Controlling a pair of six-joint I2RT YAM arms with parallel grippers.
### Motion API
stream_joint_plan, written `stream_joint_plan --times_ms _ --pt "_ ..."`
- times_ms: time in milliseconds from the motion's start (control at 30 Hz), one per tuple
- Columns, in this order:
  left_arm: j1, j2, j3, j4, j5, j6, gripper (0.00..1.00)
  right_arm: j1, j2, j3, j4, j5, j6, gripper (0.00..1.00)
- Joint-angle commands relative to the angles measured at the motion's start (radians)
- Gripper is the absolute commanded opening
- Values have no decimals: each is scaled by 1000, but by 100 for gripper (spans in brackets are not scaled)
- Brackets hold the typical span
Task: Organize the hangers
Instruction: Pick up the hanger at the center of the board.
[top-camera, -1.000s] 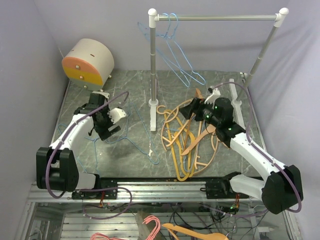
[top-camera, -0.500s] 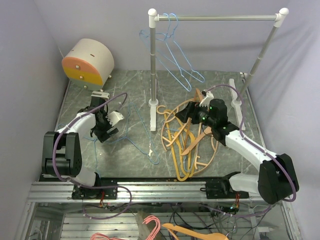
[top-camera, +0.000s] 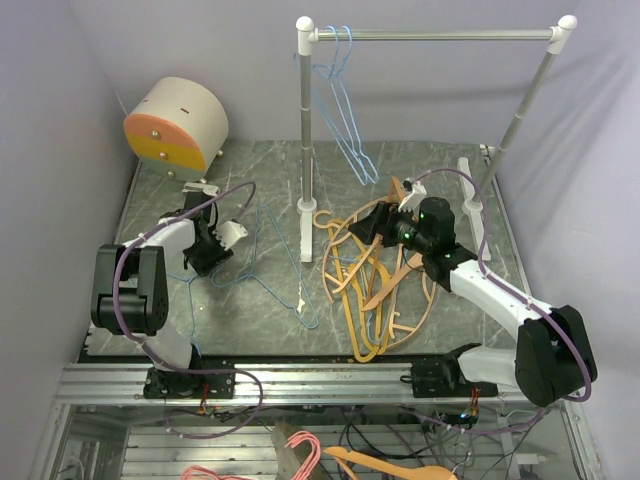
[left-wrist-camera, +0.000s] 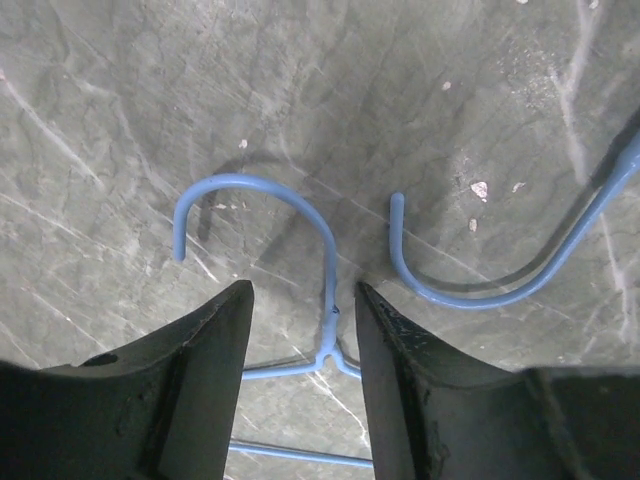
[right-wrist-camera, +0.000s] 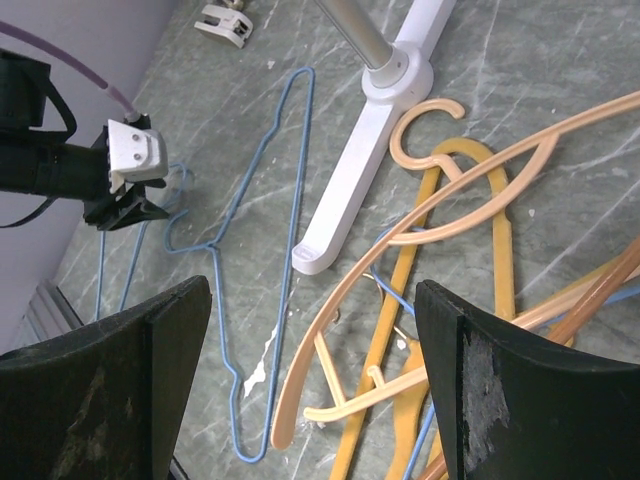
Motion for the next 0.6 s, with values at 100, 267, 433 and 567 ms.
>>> stream_joint_plan --times_ms 100,267,433,567 --pt "8 87 9 -48 81 16 49 -1 11 -12 42 -16 11 83" --pt "8 123 17 -90 114 19 26 -1 23 -5 46 -23 9 83" --pt "9 102 50 -109 150 -1 7 0 36 -22 57 -48 4 82" --pt "8 -10 135 -188 200 -15 7 0 49 -60 95 -94 6 81"
